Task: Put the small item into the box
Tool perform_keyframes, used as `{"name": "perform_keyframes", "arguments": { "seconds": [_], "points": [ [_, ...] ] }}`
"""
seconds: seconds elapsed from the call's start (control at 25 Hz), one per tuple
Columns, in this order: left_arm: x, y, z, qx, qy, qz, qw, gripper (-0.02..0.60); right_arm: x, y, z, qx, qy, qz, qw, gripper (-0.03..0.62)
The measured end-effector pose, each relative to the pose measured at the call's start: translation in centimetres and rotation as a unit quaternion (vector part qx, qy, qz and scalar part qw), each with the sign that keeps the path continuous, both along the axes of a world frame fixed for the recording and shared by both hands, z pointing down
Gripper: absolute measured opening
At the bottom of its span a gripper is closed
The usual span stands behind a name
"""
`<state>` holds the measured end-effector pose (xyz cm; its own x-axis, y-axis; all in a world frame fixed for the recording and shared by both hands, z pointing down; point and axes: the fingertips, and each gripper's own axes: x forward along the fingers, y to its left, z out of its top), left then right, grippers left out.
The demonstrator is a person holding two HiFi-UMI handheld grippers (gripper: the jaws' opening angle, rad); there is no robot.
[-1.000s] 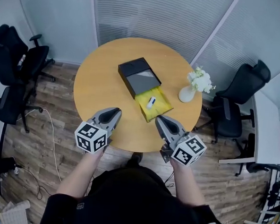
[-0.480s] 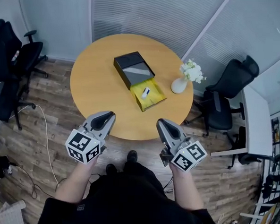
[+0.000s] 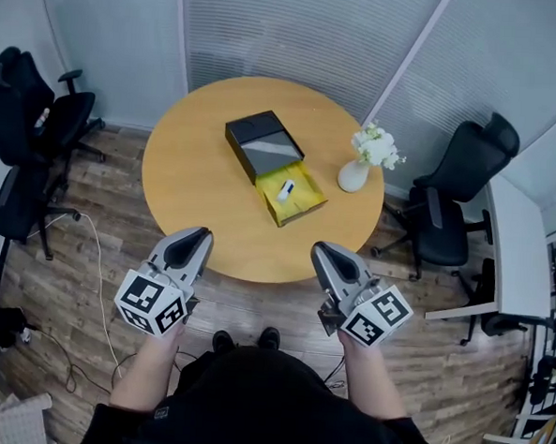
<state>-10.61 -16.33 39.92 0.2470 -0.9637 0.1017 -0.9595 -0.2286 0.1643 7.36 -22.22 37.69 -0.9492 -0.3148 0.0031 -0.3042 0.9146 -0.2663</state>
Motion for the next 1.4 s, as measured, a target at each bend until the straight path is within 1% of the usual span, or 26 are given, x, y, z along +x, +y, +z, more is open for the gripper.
{"name": "perform_keyframes", "arguments": {
  "seconds": [0.16,0.4,0.56,0.88,1.4],
  "points": [
    [1.0,0.0,-0.6,0.001,-0.007,-0.004,1.0000,0.038,1.9,-0.8,-1.0,0.008,-0.014,0.008,1.000,0.035],
    [1.6,0.3,-1.9,0.009,-0.018,-0.016,0.9997,0.037,3.7,-1.5,-2.2,0.026,-0.027,0.015,0.999,0.035],
    [1.6,0.6,-2.6,0.017,-0.022,-0.024,0.9993,0.037,3.9,-1.4,-2.3,0.030,-0.031,0.010,0.999,0.035],
    [1.8,1.1,-2.8,0.017,-0.021,-0.031,0.9991,0.037,3.6,-0.9,-2.2,0.031,-0.033,0.003,0.999,0.035],
    [2.8,1.7,-2.7,0.018,-0.014,-0.028,0.9993,0.037,4.4,-0.3,-1.9,0.029,-0.032,0.002,0.999,0.035]
  ]
}}
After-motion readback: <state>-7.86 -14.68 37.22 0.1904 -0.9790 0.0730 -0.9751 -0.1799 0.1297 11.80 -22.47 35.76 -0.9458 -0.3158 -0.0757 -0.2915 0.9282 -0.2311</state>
